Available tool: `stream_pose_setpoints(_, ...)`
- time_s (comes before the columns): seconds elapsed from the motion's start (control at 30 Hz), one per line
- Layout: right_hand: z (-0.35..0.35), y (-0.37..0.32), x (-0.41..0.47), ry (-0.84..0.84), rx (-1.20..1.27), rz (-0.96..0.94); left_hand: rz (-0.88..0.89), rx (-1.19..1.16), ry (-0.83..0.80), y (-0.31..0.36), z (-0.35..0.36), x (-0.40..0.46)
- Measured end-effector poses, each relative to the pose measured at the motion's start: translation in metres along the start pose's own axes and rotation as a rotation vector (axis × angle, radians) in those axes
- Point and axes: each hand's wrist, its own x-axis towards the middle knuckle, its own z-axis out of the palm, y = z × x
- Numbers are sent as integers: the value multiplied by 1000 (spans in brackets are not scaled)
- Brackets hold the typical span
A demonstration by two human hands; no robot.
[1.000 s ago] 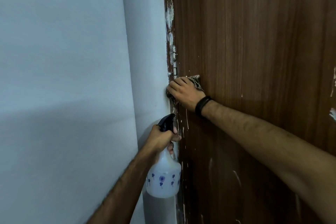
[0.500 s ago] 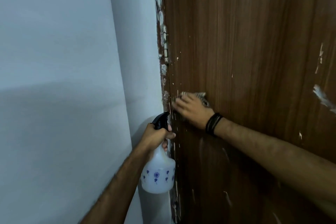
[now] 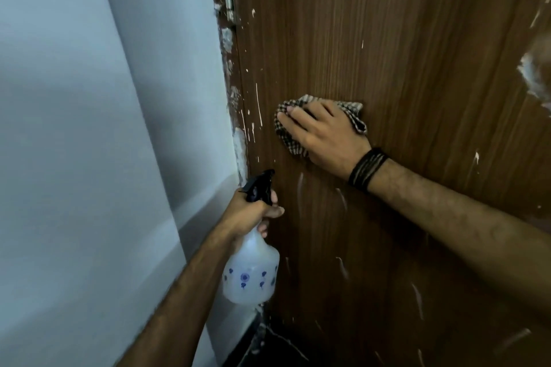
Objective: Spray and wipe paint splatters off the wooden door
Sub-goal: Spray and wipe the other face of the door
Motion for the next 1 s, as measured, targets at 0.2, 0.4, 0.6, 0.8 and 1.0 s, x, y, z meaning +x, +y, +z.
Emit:
stream_pose_setpoints(0.2,16,-3,1,192,-26,31,83,-27,-91,-22,6,8)
stream_pose_setpoints(0.4,25,-12,-18,283,-90,52,182,-101,-71,-55,35,23)
stream_pose_setpoints(0.6,24,-30,-61,172,-163,50,219,-232,16,-84,52,16)
stream_pose_setpoints(0.8,28,-44,-88,92,-95,-71,227,-295,45,-89,58,21)
stream_pose_setpoints(1.0,11,-21,-43,145,-113,4,194,-242,-45,-89,57,20)
